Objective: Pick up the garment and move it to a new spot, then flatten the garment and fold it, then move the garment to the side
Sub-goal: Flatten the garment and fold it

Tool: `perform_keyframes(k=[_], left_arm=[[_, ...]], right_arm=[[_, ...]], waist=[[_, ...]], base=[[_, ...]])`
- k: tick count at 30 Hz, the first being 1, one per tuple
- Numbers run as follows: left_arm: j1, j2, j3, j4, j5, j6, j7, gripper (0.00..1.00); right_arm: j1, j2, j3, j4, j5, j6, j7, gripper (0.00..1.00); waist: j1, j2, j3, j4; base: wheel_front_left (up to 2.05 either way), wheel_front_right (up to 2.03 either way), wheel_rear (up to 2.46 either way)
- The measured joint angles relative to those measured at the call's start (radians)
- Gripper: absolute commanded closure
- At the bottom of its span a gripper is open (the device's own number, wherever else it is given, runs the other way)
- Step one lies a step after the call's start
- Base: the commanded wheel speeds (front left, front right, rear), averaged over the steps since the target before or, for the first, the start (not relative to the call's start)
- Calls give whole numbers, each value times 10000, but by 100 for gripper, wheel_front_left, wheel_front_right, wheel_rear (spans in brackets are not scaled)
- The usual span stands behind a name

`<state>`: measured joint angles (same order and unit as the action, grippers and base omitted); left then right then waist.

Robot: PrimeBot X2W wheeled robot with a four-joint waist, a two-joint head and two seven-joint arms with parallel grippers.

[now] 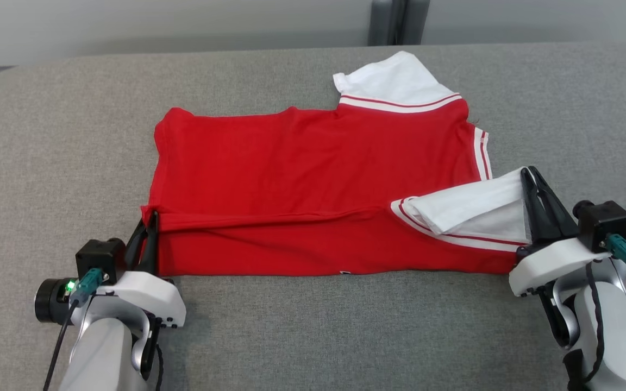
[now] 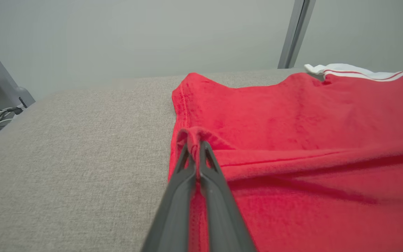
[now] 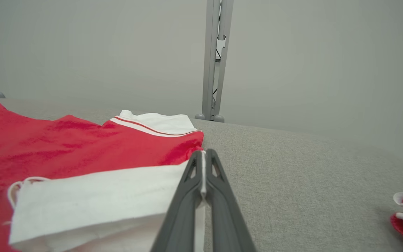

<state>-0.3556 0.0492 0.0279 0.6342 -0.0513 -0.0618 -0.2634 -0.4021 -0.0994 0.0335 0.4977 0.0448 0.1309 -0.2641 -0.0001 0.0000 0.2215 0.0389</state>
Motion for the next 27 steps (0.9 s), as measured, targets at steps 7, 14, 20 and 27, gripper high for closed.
perform_keyframes(k=[7,14,20,27], left_arm=[[-895,19,-75,357,94,-35,0,100],[-1180,17,-125,500,86,13,2,0],[-558,10,-92,-276,-192,211,0,0],[648,-4,-376,-819,-926,416,0,0]], right_arm=[[-934,42,165,698,-489,0,-2,100],[-1463,234,115,1214,-389,0,0,0],[-821,167,-61,272,19,0,-2,0],[721,-19,169,-219,658,0,-2,0]], waist=[[0,0,786,2],[0,0,1202,-54],[0,0,953,-23],[0,0,557,-141]], base=[[0,0,0],[0,0,0],[0,0,0],[0,0,0]])
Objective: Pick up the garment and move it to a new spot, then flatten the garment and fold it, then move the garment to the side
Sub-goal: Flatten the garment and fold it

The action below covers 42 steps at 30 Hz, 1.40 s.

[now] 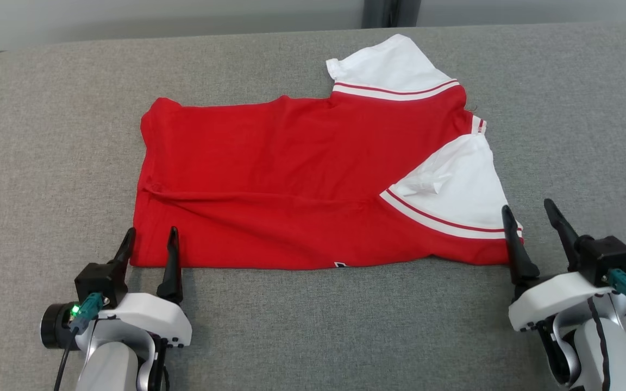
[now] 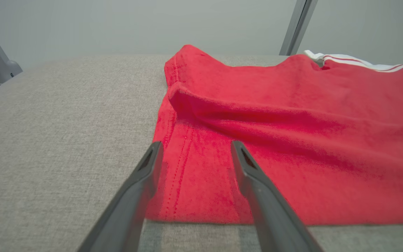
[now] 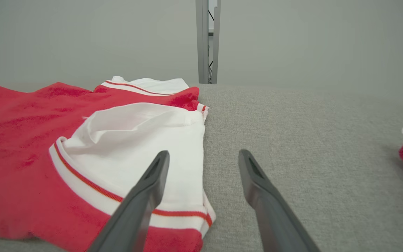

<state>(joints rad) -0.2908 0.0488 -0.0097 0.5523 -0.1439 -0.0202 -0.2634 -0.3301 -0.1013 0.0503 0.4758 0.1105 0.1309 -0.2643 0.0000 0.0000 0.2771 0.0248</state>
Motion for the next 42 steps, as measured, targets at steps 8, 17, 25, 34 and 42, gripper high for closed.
perform_keyframes(k=[8,17,25,34,42], left_arm=[[406,-2,-240,-127,-238,163,0,0],[380,-6,-253,-40,-268,136,0,0],[229,0,21,336,-422,144,0,0],[-375,17,299,1524,-754,527,-100,31],[-388,12,75,1605,-717,121,-33,100]], right_arm=[[662,138,190,633,288,0,2,0],[-70,253,656,1877,761,2,-19,100],[-240,173,729,1684,911,2,-13,100],[-239,203,809,1312,970,0,0,100],[-101,234,736,1195,1097,0,0,100]], waist=[[0,0,-78,-44],[0,0,54,36],[-1,0,175,-21],[0,0,357,-286],[0,0,42,-264]], base=[[0,0,0],[0,0,0],[0,0,0],[0,0,0],[0,0,0]])
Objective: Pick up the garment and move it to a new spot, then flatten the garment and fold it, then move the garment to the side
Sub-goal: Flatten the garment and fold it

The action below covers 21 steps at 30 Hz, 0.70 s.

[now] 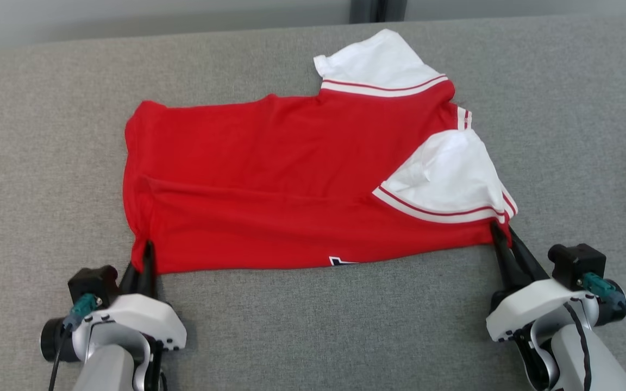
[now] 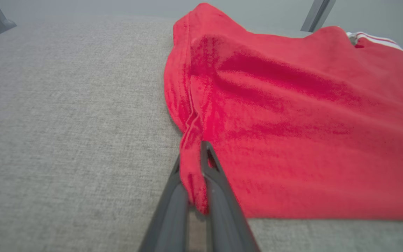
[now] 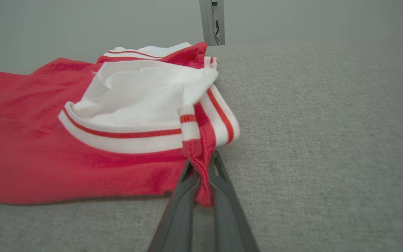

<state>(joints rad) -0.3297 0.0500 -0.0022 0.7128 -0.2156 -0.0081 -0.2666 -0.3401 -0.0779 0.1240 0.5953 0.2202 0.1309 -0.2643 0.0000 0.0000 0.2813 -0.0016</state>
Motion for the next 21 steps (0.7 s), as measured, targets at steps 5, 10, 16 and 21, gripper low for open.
perform_keyframes(k=[5,10,16,21], left_arm=[[825,-19,-77,-359,56,-40,25,100],[1632,-21,-171,-439,167,-44,25,100],[2967,-35,-355,-330,274,-84,25,100],[3602,-38,-497,-301,278,-82,25,100]], right_arm=[[447,17,-29,163,107,0,0,100],[1080,15,-42,347,274,0,0,100],[2287,-19,-54,543,537,2,0,100],[2995,-52,-23,548,623,2,0,100]], waist=[[0,0,-640,29],[1,0,-1314,34],[0,0,-2384,43],[0,0,-2861,83]], base=[[0,0,0],[0,0,0],[0,0,0],[0,0,0]])
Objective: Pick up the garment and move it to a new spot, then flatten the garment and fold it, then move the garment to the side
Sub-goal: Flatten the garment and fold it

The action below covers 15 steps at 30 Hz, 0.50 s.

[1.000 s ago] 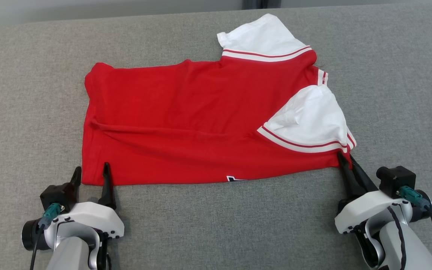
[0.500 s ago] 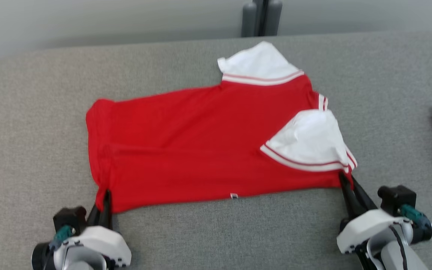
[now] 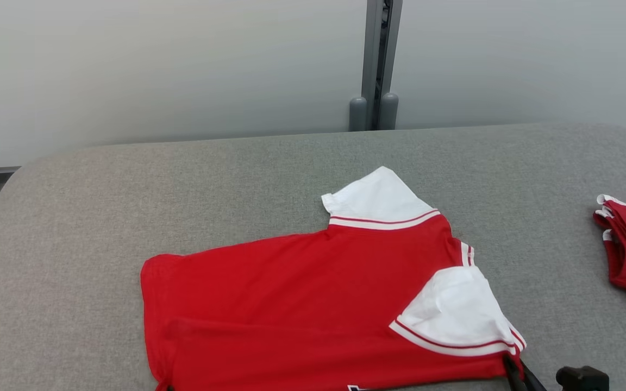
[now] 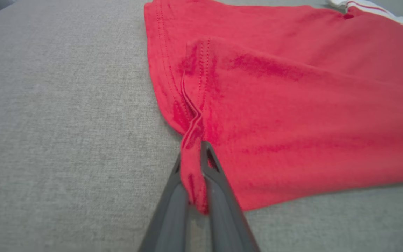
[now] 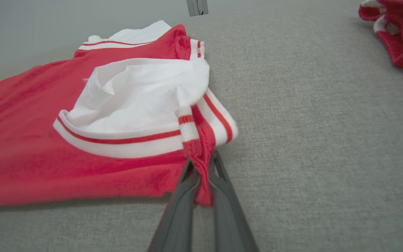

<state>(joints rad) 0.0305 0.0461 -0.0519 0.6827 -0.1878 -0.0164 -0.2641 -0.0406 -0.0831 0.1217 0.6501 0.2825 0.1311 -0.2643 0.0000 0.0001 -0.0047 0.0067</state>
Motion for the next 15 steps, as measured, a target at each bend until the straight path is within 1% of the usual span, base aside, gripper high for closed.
perform_keyframes(k=[2,3,4,5,6,8,11,15], left_arm=[[110,-4,-33,-23,-107,65,0,100],[129,-10,-38,-82,-196,81,0,54],[132,-15,-21,-211,-284,104,0,0],[132,2,12,-336,-288,174,0,0],[129,27,40,-454,-288,194,0,0],[81,33,50,-709,-265,278,0,0],[-235,10,119,-959,-314,259,0,0],[-918,17,272,-949,-403,27,0,0]], right_arm=[[141,2,-92,-19,-2,0,0,100],[151,4,-148,-33,-4,0,0,72],[146,6,-186,-58,-8,0,0,53],[125,6,-228,-59,-25,0,0,25],[86,8,-278,-48,-48,-2,0,0],[-105,4,-462,-150,-180,-4,0,0],[-567,12,-740,-410,-481,-4,0,0],[-1056,86,-934,-621,-765,-4,0,0]], waist=[[0,0,-16,49],[0,0,4,65],[0,0,43,78],[0,0,95,82],[0,0,157,85],[0,0,305,99],[0,0,569,138],[0,0,868,219]], base=[[0,0,0],[0,0,0],[0,0,0],[0,0,0],[0,0,0],[0,0,0],[0,0,0],[0,0,0]])
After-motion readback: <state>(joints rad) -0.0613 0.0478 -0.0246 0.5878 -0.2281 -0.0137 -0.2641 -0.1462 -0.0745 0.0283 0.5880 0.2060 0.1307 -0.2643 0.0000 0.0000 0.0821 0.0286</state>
